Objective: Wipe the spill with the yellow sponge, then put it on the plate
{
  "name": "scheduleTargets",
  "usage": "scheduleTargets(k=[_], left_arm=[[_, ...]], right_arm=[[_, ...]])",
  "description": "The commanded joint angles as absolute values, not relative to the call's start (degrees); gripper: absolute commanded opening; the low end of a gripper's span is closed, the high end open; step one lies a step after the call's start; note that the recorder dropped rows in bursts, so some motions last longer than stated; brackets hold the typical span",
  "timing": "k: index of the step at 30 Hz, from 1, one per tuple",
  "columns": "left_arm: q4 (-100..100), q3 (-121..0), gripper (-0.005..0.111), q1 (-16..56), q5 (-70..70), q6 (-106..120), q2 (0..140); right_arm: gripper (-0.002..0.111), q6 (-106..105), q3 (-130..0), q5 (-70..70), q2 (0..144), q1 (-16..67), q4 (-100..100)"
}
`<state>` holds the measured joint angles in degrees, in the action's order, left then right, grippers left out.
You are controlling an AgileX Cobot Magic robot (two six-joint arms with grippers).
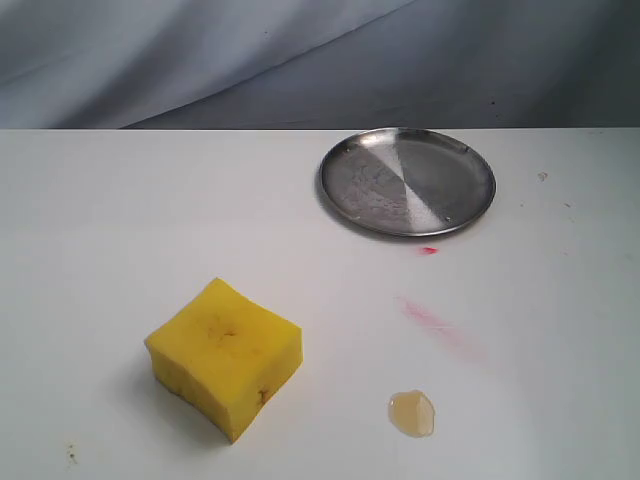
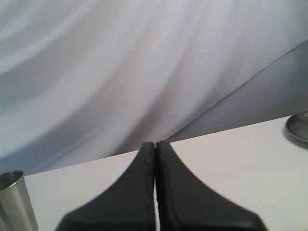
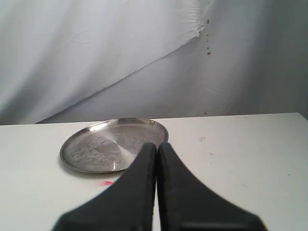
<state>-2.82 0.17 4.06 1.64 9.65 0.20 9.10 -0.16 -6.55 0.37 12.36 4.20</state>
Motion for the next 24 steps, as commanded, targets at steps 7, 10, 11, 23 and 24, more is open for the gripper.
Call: scheduleTargets(k=[7, 10, 11, 23, 24], left_arm=[[-2.4, 0.0, 0.000, 4.0, 1.3, 9.2, 0.0], [-2.4, 0.0, 0.000, 4.0, 1.3, 9.2, 0.0], [-2.4, 0.0, 0.000, 4.0, 1.3, 9.2, 0.0], [-2.4, 0.0, 0.000, 4.0, 1.3, 9.2, 0.0], [-2.4, 0.0, 0.000, 4.0, 1.3, 9.2, 0.0]], right_arm=[[0.000, 9.1, 0.0, -6.6, 0.0, 12.0, 1.4], [0.000, 10.6, 0.0, -5.2, 0.0, 12.0, -2.8], [0.000, 12.3, 0.0, -4.2, 0.0, 12.0, -7.0], [0.000, -2.8, -12.6, -14.4, 12.5, 15.0, -24.2], [0.000, -7.4, -14.2, -15.2, 15.3, 15.8, -27.2]])
